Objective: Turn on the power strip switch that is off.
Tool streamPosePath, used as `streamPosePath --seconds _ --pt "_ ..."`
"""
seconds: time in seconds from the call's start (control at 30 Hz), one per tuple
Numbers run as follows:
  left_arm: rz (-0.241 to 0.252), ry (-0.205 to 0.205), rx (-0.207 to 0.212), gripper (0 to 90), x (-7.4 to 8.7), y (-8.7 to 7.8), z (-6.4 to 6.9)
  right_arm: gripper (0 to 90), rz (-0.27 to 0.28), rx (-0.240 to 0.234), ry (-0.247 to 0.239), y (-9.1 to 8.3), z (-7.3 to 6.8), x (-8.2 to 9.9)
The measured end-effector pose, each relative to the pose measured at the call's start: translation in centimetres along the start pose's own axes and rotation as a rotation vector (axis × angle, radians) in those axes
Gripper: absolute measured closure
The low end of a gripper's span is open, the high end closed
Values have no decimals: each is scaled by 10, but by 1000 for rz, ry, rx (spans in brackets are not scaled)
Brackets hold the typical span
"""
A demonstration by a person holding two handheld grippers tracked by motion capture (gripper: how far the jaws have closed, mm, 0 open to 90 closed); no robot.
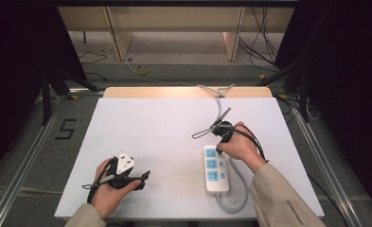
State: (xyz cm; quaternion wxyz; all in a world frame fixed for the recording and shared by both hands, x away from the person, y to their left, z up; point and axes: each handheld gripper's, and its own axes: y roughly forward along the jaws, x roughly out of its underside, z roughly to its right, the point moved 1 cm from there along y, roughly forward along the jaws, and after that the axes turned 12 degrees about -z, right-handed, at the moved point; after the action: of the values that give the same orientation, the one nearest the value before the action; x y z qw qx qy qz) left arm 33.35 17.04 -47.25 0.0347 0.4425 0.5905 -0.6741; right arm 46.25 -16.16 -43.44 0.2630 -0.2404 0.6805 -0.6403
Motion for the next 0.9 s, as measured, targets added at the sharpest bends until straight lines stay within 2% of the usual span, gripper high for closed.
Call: streamPosePath --seconds 0.9 --pt "0 0 1 226 0 0 0 900 -10 -15 16 1 1 -1"
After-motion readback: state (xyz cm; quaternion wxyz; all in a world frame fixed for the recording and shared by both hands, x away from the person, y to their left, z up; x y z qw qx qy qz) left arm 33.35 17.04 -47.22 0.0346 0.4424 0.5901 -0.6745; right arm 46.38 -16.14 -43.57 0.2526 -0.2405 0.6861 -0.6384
